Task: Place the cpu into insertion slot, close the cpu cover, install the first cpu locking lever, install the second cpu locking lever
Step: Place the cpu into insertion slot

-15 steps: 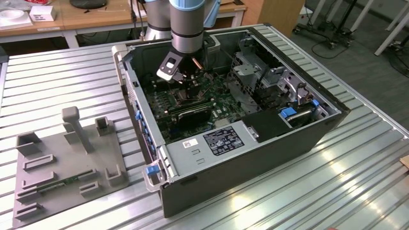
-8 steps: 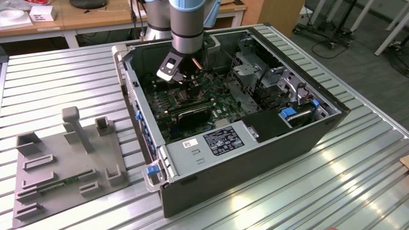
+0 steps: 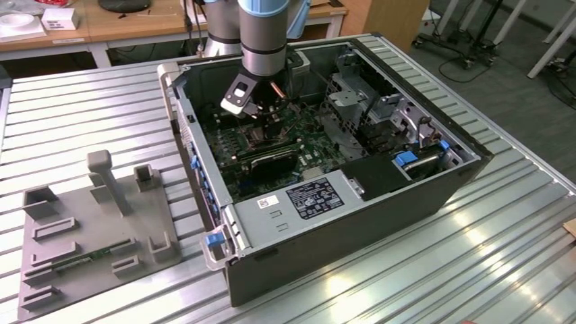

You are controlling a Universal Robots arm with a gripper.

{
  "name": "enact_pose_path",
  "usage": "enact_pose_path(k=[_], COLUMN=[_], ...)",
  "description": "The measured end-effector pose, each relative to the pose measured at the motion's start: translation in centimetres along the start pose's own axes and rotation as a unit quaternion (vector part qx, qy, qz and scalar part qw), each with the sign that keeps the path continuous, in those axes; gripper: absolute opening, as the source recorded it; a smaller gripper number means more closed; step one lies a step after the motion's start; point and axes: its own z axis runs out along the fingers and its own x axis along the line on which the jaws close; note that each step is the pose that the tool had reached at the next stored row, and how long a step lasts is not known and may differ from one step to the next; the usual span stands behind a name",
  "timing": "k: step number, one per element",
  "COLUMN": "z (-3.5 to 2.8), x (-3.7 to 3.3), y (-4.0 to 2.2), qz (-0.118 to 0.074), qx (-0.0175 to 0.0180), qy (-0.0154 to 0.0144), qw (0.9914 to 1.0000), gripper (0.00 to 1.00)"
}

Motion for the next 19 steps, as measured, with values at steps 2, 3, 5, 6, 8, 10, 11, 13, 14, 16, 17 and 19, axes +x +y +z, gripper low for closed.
enact_pose_path(k=[2,3,5,6,8,10,11,13,14,16,17,19], z=[0.00,-0.01,-0.16,-0.29,-0.51,-0.55,-0.55,-0.55,-0.56,-0.54,-0.53,-0.50], x=[0.00,0.00,0.01,0.01,0.01,0.01,0.02,0.01,0.01,0.01,0.01,0.01], y=[0.00,0.00,0.01,0.02,0.03,0.03,0.03,0.03,0.03,0.00,-0.03,-0.10], qz=[0.000,0.000,0.000,0.000,0.000,0.000,0.000,0.000,0.000,0.000,0.000,0.000], qx=[0.0000,0.0000,-0.0001,0.0000,0.0000,-0.0001,-0.0001,-0.0001,0.0000,0.0000,0.0000,0.0000], qy=[0.0000,0.0001,0.0002,0.0000,0.0000,0.0001,0.0001,0.0001,0.0004,0.0008,0.0009,0.0010], qw=[1.00000,1.00000,1.00000,1.00000,1.00000,1.00000,1.00000,1.00000,1.00000,1.00000,1.00000,1.00000], gripper=[0.54,0.54,0.54,0.54,0.54,0.54,0.54,0.54,0.54,0.54,0.54,0.54])
